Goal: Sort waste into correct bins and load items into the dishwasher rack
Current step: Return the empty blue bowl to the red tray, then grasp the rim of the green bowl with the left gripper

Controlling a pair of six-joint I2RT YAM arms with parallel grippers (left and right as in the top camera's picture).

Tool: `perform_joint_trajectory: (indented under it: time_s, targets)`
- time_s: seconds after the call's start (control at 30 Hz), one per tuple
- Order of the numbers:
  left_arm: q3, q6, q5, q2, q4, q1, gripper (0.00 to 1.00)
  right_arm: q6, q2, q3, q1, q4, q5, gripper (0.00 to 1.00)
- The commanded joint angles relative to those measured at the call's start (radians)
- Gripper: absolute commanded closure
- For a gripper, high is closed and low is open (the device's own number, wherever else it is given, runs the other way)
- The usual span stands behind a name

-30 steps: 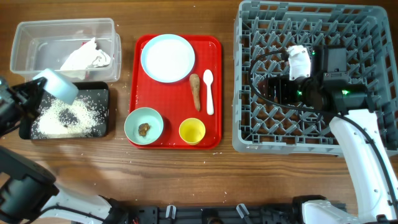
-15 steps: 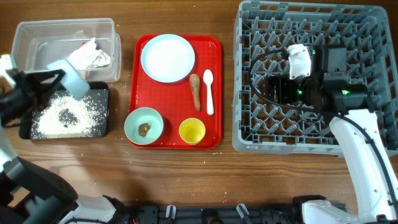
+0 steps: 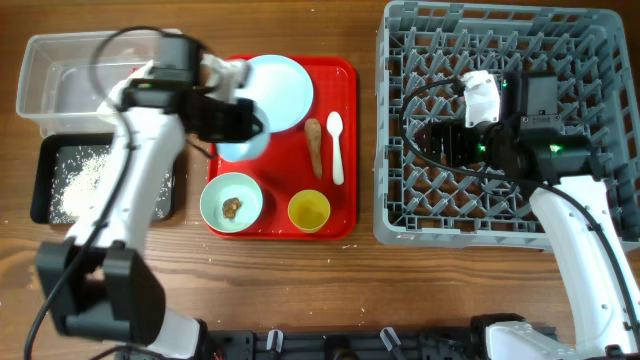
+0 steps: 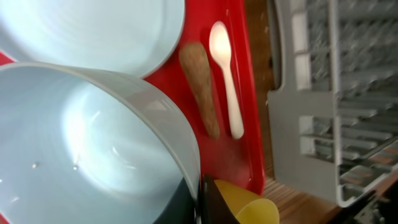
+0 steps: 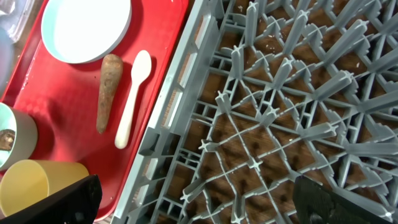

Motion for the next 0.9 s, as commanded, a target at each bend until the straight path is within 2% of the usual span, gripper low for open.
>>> perform_joint_trajectory:
  time_s: [0.0,0.23,0.3,0.33,0.4,0.43,0.57,0.73,0.8,0.83,0.87]
  targets:
    - [0.001,-0.085,-0.214,0.098,0.028,-0.113,0.96,0.010,0.012,0.019,-0.002,0.000,-0.019,0.00]
    - [0.001,-0.170,-0.325,0.251,0.038,-0.226,0.95,0.010,0.012,0.019,-0.002,0.000,-0.019,0.00]
    - [0.001,-0.170,-0.328,0.259,0.043,-0.230,0.67,0.008,0.012,0.019,-0.002,0.000,-0.019,0.00]
    - [0.002,-0.170,-0.328,0.257,0.049,-0.229,0.45,0.008,0.013,0.019,-0.002,0.000,-0.019,0.00]
    - [0.029,-0.187,-0.331,0.248,0.035,-0.220,0.21,0.008,0.013,0.019,-0.002,0.000,-0.019,0.00]
    - [0.066,-0.207,-0.331,0.239,0.002,-0.214,0.16,0.008,0.014,0.019,-0.002,0.000,-0.019,0.00]
    - [0.189,-0.237,-0.335,0.191,-0.137,-0.205,0.12,0.008,0.014,0.019,-0.002,0.000,-0.019,0.00]
    - [0.205,-0.470,-0.432,0.127,-0.369,-0.205,0.11,0.008,0.015,0.019,-0.002,0.000,-0.019,0.00]
    - [0.153,-0.533,-0.450,0.124,-0.424,-0.209,0.11,0.007,0.016,0.019,-0.002,0.003,-0.019,0.00]
    - [0.121,-0.532,-0.451,0.122,-0.414,-0.213,0.12,0.007,0.017,0.019,-0.002,0.005,-0.019,0.00]
    - [0.082,-0.532,-0.450,0.120,-0.390,-0.217,0.20,0.007,0.020,0.019,-0.002,0.007,-0.019,0.00]
